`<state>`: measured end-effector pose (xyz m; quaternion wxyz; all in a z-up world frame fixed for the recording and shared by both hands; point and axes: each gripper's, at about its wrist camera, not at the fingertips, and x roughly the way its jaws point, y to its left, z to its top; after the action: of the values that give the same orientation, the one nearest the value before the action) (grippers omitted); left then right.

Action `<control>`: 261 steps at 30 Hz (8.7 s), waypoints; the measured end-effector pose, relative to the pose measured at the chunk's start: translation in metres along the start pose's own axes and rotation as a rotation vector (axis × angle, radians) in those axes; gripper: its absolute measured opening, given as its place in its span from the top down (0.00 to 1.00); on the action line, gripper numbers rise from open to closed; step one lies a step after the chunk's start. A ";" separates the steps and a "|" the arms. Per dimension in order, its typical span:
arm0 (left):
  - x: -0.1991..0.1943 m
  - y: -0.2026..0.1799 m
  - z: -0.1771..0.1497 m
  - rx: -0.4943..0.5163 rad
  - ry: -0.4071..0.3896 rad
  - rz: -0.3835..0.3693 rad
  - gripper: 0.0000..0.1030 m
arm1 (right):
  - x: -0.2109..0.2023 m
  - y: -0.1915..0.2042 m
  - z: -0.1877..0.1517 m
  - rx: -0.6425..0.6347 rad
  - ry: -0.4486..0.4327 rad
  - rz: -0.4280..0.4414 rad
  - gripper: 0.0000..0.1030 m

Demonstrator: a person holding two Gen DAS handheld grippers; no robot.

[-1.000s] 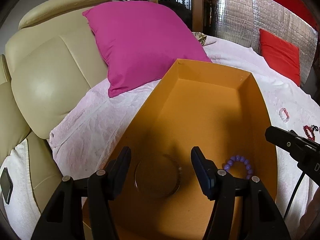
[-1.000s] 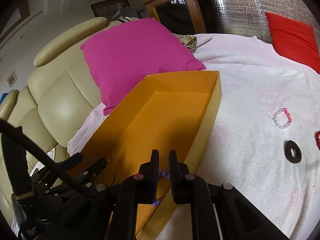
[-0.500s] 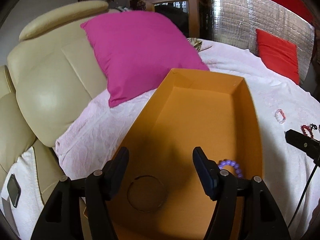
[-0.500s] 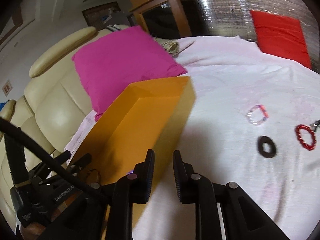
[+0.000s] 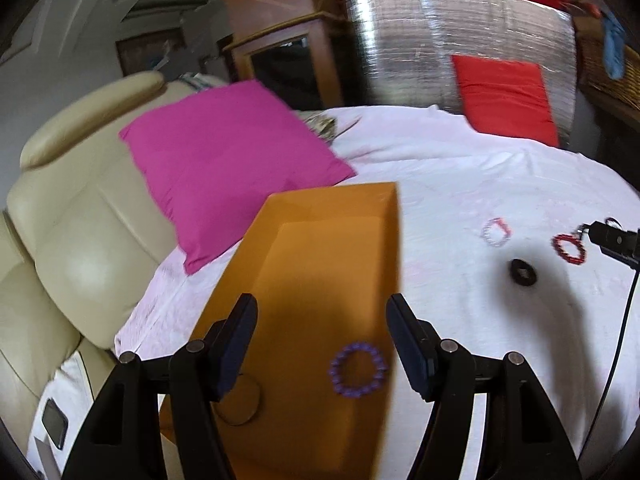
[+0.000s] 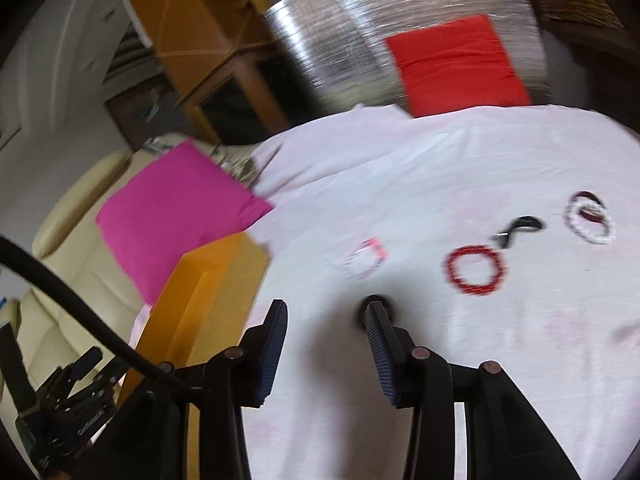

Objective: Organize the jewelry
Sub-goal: 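Move both open tools back over the remaining bracelets on the bed, then grasp the white pearl bracelet with the right tool while the left tool grasps the red beaded bracelet, then carry the pearl and red bracelets toward the orange box with both tools, then open both tools to drop the bracelets into the orange box, then move both open tools back over the black hair tie and maroon ring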

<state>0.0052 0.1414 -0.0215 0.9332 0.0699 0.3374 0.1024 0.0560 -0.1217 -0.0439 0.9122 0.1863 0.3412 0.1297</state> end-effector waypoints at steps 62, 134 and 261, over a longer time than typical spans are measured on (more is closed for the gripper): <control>0.093 -0.225 0.030 0.231 0.138 -0.170 0.34 | -0.070 -0.147 0.030 0.051 -0.064 -0.571 0.57; 0.090 -0.261 0.052 0.191 0.109 -0.685 0.91 | -0.022 -0.222 0.044 0.244 0.058 -0.390 0.90; 0.098 -0.161 0.032 0.145 0.141 -0.190 0.34 | -0.018 -0.177 0.023 0.211 0.060 -0.375 0.81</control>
<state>0.1230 0.0071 -0.0893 0.9050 0.0974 0.4140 -0.0066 0.0776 -0.2929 -0.0928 0.8851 0.2100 0.4088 -0.0734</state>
